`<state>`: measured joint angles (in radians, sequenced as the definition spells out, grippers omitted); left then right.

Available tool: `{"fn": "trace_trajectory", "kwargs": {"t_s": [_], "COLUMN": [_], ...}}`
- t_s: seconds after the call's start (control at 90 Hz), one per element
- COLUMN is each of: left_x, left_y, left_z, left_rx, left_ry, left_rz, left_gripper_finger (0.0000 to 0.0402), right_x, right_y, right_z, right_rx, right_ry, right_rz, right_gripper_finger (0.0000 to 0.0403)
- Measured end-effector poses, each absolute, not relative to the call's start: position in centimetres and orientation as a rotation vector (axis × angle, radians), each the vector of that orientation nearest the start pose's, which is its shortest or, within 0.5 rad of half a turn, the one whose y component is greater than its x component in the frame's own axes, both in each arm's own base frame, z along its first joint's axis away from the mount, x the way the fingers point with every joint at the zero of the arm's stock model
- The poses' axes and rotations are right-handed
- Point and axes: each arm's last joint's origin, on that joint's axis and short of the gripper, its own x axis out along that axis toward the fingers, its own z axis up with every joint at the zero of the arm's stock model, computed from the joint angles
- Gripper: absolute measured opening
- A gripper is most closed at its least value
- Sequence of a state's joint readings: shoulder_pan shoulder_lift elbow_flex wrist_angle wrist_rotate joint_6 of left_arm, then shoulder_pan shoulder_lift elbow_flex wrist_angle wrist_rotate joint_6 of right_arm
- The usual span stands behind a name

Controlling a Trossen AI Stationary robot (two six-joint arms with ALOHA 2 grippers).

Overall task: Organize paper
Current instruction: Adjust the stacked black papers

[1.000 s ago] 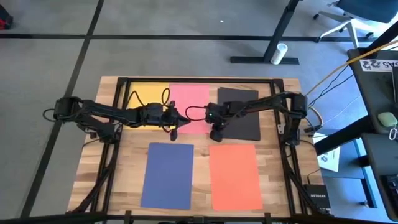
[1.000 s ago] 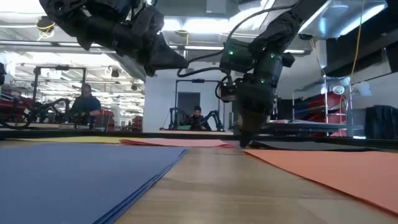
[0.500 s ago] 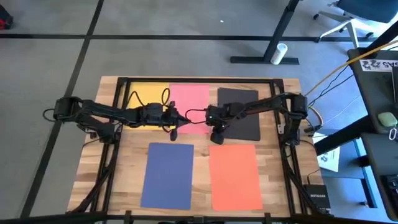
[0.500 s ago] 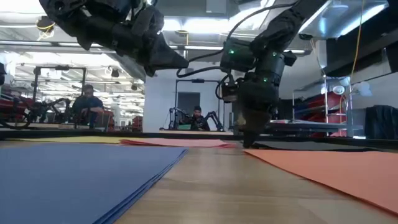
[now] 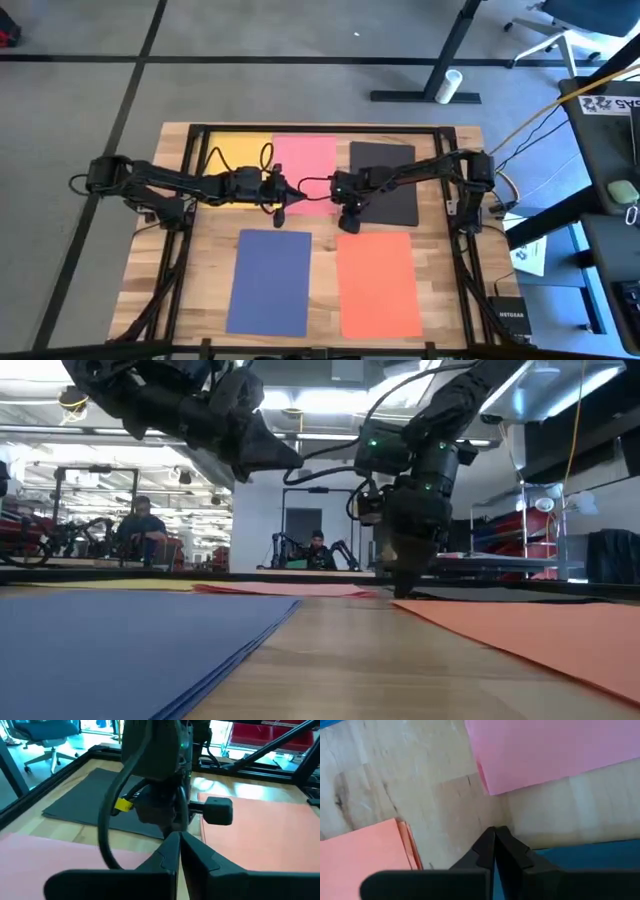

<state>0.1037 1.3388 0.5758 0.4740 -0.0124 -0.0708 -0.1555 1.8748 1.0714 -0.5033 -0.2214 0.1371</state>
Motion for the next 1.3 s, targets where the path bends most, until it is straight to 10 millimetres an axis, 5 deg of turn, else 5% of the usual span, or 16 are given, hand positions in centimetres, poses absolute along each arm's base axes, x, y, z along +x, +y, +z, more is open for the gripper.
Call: {"fn": "trace_trajectory", "kwargs": {"t_s": [0.578, 0.8, 1.3], "left_x": [26.9, 27.0, 26.8], "left_y": [2.8, 2.4, 0.8], "left_z": [20.7, 20.8, 21.6], "left_rx": [-0.088, -0.086, -0.075], "left_ry": [0.284, 0.274, 0.234], "left_rz": [0.125, 0.111, 0.047], "left_gripper_finger": [0.0, 0.0, 0.0], "right_x": [33.4, 33.2, 33.6], "right_y": [-4.5, -4.2, 1.7], "right_z": [13.0, 14.9, 17.3], "right_rx": [0.353, 0.324, 0.072], "right_ry": [1.278, 1.212, 1.106], "right_rz": [-0.003, 0.052, 0.134], "right_gripper_finger": [0.0, 0.0, 0.0]}}
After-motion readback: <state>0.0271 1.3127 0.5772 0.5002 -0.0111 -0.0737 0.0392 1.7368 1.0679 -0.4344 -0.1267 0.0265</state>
